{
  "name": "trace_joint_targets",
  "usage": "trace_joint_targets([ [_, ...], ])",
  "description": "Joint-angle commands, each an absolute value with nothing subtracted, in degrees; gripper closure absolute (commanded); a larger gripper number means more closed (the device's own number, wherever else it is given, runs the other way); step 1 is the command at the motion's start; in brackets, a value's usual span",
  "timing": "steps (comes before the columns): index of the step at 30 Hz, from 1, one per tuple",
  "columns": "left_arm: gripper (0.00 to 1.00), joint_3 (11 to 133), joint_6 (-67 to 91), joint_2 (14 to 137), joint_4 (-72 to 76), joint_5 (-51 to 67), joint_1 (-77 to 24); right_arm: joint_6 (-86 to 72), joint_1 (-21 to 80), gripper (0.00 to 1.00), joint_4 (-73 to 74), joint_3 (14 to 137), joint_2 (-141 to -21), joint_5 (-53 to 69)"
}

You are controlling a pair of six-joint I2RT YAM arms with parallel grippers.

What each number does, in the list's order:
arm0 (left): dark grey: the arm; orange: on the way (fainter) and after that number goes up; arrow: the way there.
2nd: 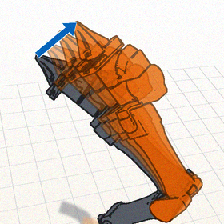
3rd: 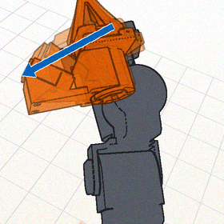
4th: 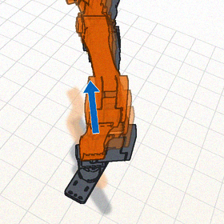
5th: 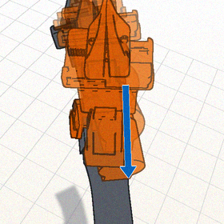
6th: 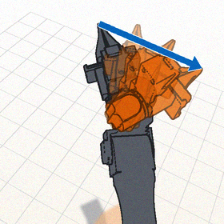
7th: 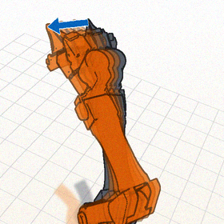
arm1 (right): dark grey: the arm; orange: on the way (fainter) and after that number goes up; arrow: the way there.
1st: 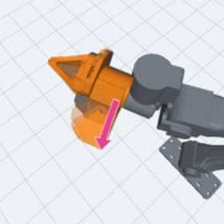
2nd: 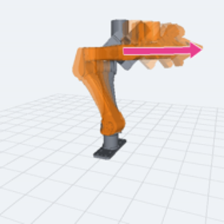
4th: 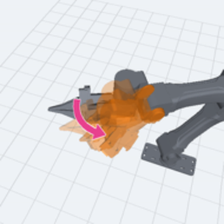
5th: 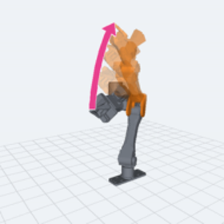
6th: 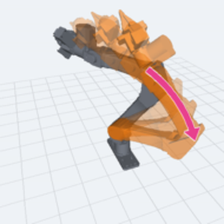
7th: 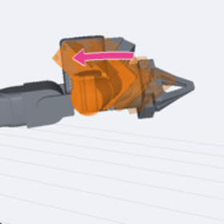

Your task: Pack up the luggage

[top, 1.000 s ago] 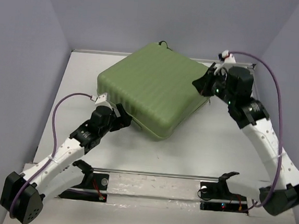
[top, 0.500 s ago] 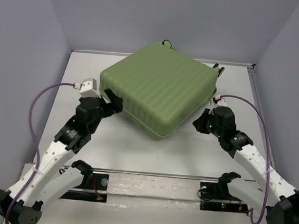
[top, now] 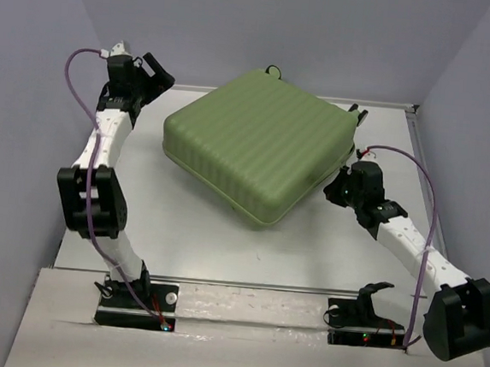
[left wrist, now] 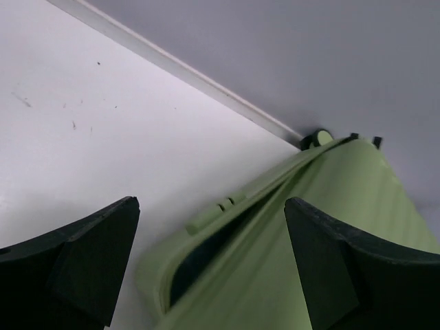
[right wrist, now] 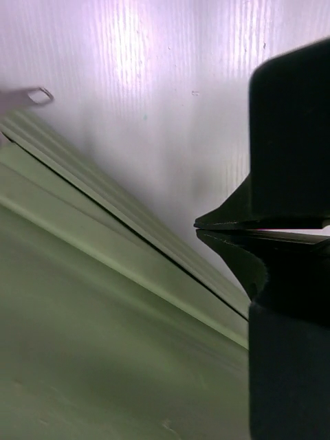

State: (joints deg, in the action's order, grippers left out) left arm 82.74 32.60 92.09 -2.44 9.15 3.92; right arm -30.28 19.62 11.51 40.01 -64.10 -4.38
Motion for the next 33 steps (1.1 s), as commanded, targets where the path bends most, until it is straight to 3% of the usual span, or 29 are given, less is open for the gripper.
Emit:
trace_joint_targets([
  [1, 0.02, 95.0, 30.9, 104.0, -6.8, 22.0, 4.7, -30.3, 15.0, 0.93, 4.7, 40.9, -64.9, -1.5],
  [4, 0.03, 99.3, 31.3, 110.8, -7.9, 24.8, 4.5, -29.2, 14.5, 0.93, 2.2, 42.4, -68.4, 1.4],
  [8, 0.04, 90.7, 34.9, 112.9, -2.6, 26.0, 2.1, -28.0, 13.9, 0.93, -0.4, 46.7, -75.0, 3.9],
  [14, 0.05, 64.1, 43.0, 103.0, 15.4, 25.4, -1.5, -26.2, 13.9, 0.93, -7.1, 56.5, -87.3, 17.2],
  [20, 0.05, 45.0, 44.6, 89.2, 22.1, 19.2, -3.0, -25.0, 13.9, 0.92, -7.9, 66.3, -93.9, 26.4],
  [22, 0.05, 42.5, 44.7, 85.2, 22.9, 18.4, -2.9, -25.1, 13.9, 0.9, -4.1, 69.5, -94.3, 25.4],
  [23, 0.05, 41.1, 44.6, 83.8, 22.6, 17.8, -2.9, -24.5, 13.9, 0.83, -2.7, 70.6, -94.8, 24.8],
  [26, 0.04, 43.0, 43.3, 78.4, 19.1, 15.9, -2.5, -23.4, 13.9, 0.59, 5.9, 74.7, -95.1, 21.9],
  [27, 0.03, 44.9, 42.4, 76.7, 15.3, 15.7, -1.1, -22.7, 13.9, 0.56, 9.1, 74.3, -93.7, 20.0],
  [33, 0.01, 66.9, 32.8, 73.1, -0.4, 15.2, 6.7, -21.4, 13.9, 0.53, 13.8, 64.6, -82.8, 14.3],
])
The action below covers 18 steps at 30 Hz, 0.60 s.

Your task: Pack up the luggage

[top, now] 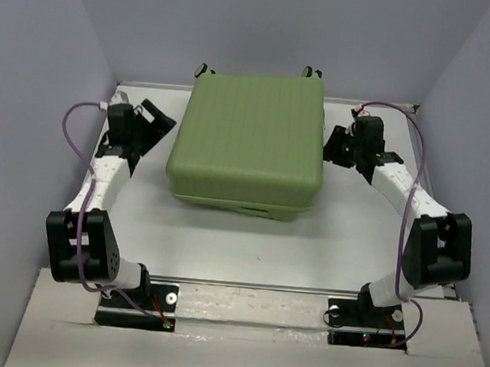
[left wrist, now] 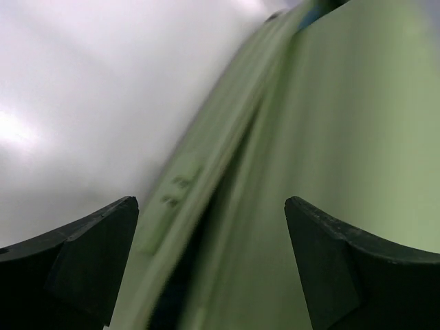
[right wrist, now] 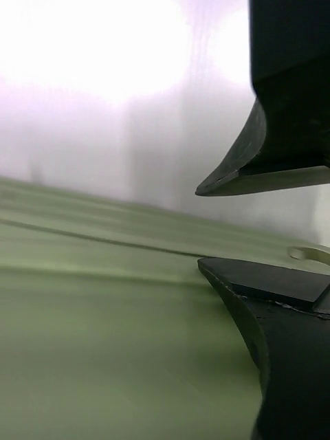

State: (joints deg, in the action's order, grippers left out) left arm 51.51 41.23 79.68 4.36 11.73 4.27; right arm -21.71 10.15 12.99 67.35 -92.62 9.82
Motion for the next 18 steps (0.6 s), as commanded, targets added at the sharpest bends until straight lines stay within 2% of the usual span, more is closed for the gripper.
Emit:
trace_joint_targets([
  [1, 0.01, 69.1, 31.7, 72.3, -4.8, 13.3, 8.3, -21.5, 13.9, 0.54, 14.8, 61.5, -79.6, 14.2],
  [4, 0.01, 72.8, 29.7, 67.1, -8.7, 11.2, 8.6, -23.1, 13.9, 0.58, 14.6, 56.0, -74.2, 15.9],
  [7, 0.02, 65.6, 31.8, 59.4, -6.5, 16.2, 7.3, -24.6, 13.9, 0.73, 14.3, 49.8, -67.3, 17.3],
  [8, 0.07, 61.7, 31.6, 57.4, -6.6, 16.8, 3.6, -24.9, 13.9, 0.81, 14.5, 48.4, -63.7, 17.6],
  [9, 0.11, 59.3, 31.0, 55.2, -6.8, 16.7, 0.8, -25.5, 13.9, 0.84, 14.8, 46.2, -61.9, 17.8],
  [10, 0.26, 57.2, 30.2, 50.9, -7.6, 15.3, -3.2, -25.7, 14.4, 0.86, 15.3, 45.0, -60.0, 18.8],
  [12, 0.42, 51.8, 30.8, 47.1, -9.7, 13.9, -13.8, -27.1, 14.4, 0.91, 15.5, 43.0, -55.5, 19.2],
  [13, 0.55, 49.9, 33.0, 42.8, -10.5, 13.1, -17.1, -27.8, 15.2, 0.93, 15.5, 41.9, -54.6, 20.1],
  [16, 0.67, 44.2, 36.6, 35.3, -11.3, 11.1, -29.2, -30.5, 22.1, 0.93, 13.6, 43.5, -54.9, 22.1],
  [18, 0.69, 40.8, 40.0, 32.4, -11.4, 10.4, -37.3, -31.2, 27.3, 0.93, 13.7, 46.0, -55.8, 19.1],
])
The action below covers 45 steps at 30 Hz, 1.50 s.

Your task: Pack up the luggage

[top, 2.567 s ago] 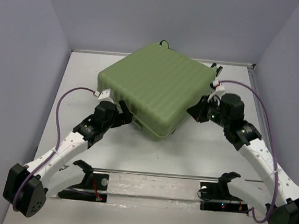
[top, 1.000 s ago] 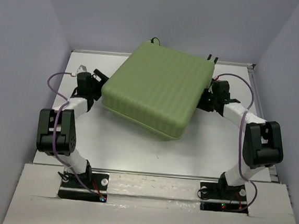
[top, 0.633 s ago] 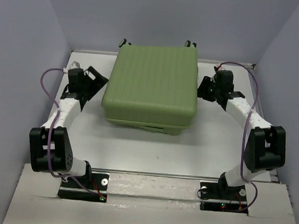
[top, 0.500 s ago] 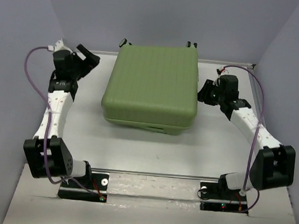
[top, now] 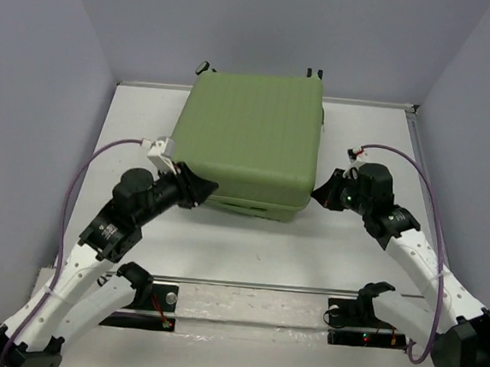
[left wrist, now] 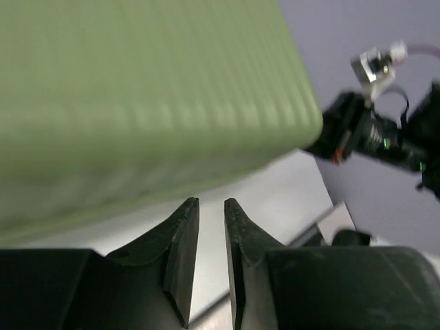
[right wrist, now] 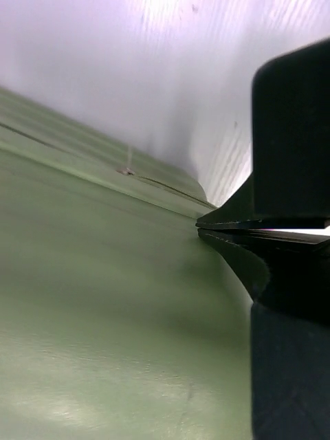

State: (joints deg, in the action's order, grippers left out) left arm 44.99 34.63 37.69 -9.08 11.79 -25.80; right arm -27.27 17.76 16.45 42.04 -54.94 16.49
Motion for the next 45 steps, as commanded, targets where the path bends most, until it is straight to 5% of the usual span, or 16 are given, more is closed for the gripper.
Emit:
trace_joint_targets([
  [1, 0.69, 39.8, 40.7, 32.3, -11.5, 9.1, -39.9, -31.3, 29.9, 0.93, 13.8, 48.3, -56.3, 17.2],
  [9, 0.66, 35.1, 45.3, 43.1, -5.1, -7.4, -59.9, -31.1, 31.5, 0.93, 11.3, 51.7, -59.0, 18.7],
  [16, 0.55, 35.9, 42.7, 52.8, -0.3, -14.2, -59.9, -21.4, 30.9, 0.92, 5.0, 38.1, -57.0, 4.5],
  [27, 0.53, 33.4, 41.6, 58.4, 7.5, -17.8, -56.6, -11.7, 23.0, 0.55, -24.5, 23.6, -58.5, 16.3],
  [36, 0.53, 32.5, 41.3, 58.8, 9.1, -18.1, -53.4, -6.7, 19.2, 0.55, -31.5, 27.6, -70.1, 33.6],
  [45, 0.54, 33.2, 41.4, 60.2, 9.5, -16.3, -53.1, -5.9, 19.2, 0.55, -39.8, 26.9, -74.6, 36.8],
])
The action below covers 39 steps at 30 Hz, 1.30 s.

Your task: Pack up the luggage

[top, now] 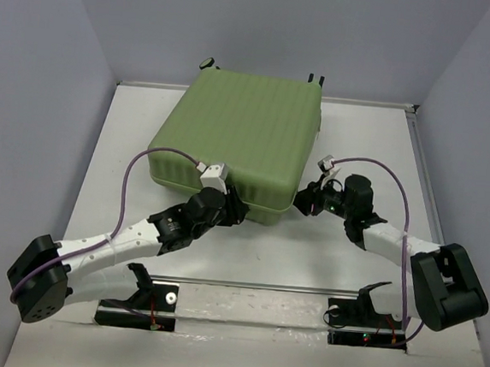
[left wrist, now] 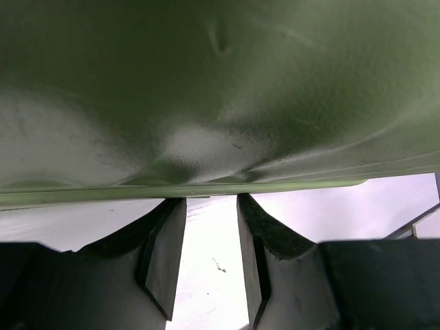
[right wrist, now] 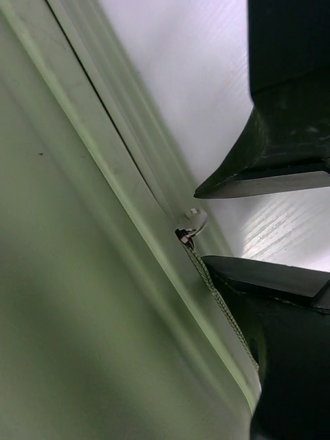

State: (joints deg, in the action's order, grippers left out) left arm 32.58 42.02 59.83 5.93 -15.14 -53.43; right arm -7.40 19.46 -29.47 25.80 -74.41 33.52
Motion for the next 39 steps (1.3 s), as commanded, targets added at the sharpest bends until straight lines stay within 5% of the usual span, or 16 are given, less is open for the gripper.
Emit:
trace_joint_targets([
  [1, 0.54, 33.0, 41.7, 60.1, 9.8, -15.7, -53.1, -5.7, 19.2, 0.55, -42.5, 26.1, -74.8, 36.8],
  [12, 0.56, 33.3, 41.7, 61.2, 10.9, -14.3, -53.2, -6.5, 19.2, 0.65, -51.9, 24.3, -77.1, 35.7],
  [17, 0.57, 34.1, 41.1, 62.5, 12.2, -12.7, -53.3, -9.9, 19.2, 0.93, -55.9, 24.3, -78.0, 36.9],
  [24, 0.57, 35.7, 41.0, 63.2, 15.5, -13.2, -53.8, -16.3, 19.2, 0.93, -54.9, 20.0, -71.8, 32.4],
  [39, 0.56, 46.1, 37.3, 68.7, 16.9, -18.3, -51.2, -24.7, 41.7, 0.93, -8.3, 16.9, -44.2, 14.7],
])
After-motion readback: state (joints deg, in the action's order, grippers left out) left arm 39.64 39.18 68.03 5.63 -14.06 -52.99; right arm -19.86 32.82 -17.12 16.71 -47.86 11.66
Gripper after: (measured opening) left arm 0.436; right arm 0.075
